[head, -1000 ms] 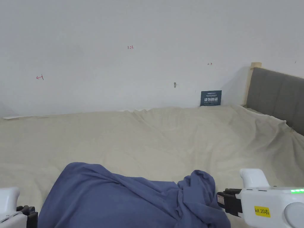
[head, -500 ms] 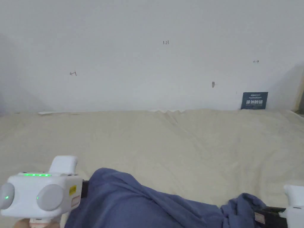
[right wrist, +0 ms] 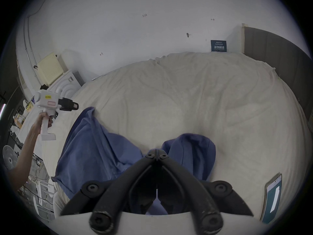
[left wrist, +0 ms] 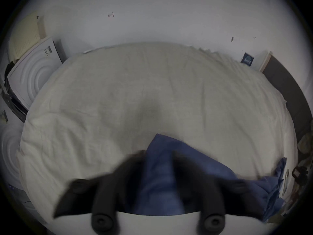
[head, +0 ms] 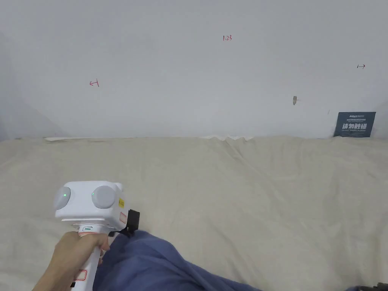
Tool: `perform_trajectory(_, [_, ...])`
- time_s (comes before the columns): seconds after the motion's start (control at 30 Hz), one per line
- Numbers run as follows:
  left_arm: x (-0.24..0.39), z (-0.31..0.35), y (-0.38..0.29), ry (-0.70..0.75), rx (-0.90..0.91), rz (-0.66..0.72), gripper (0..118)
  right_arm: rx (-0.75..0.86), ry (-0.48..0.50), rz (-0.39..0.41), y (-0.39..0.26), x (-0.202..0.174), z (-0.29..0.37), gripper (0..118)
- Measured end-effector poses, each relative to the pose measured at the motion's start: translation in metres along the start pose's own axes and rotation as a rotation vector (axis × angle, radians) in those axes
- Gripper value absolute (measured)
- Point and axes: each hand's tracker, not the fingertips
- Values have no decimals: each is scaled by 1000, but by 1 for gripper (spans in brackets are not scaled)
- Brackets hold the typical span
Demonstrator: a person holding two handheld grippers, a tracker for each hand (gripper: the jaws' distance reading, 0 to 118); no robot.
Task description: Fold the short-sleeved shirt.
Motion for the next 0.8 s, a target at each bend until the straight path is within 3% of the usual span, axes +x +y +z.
perform_trajectory(0.03, [-1, -11, 4, 15, -12, 22, 103, 2, 5, -2, 2, 2, -1, 0])
perform_trajectory(0.17, [2, -27, 13, -39, -18, 38, 103, 4, 11, -7, 6, 3, -1, 0])
perform_trajectory(0.3, [13, -46, 12, 33, -46, -40, 103, -6, -6, 7, 7, 1, -6, 0])
perform_trajectory(0.4, [15, -55, 5, -11, -71, -30, 94, -10, -10, 11, 5, -1, -7, 0])
perform_trajectory(0.47, [23, -56, 2, 33, -53, -48, 90, -13, -16, 10, 4, -1, -7, 0])
perform_trajectory(0.5, [24, -53, 0, 37, -45, -59, 84, -14, -18, 6, 4, -1, -7, 0])
perform_trajectory(0.53, [26, -48, 0, 34, -33, -65, 63, -15, -19, -3, 3, 0, -8, 0])
perform_trajectory(0.57, [30, -44, 1, 46, -2, -86, 36, -15, -17, -18, 2, 8, -10, 0])
perform_trajectory(0.6, [32, -41, 2, 80, 19, -93, 1, -19, -21, -33, 2, 11, -11, 0])
perform_trajectory(0.67, [30, -41, 2, 56, -12, -48, 1, -21, -34, -41, 3, 12, -12, 0])
perform_trajectory(0.8, [36, -26, -7, 91, 6, -91, 1, -38, -60, -41, 8, 21, -10, 0])
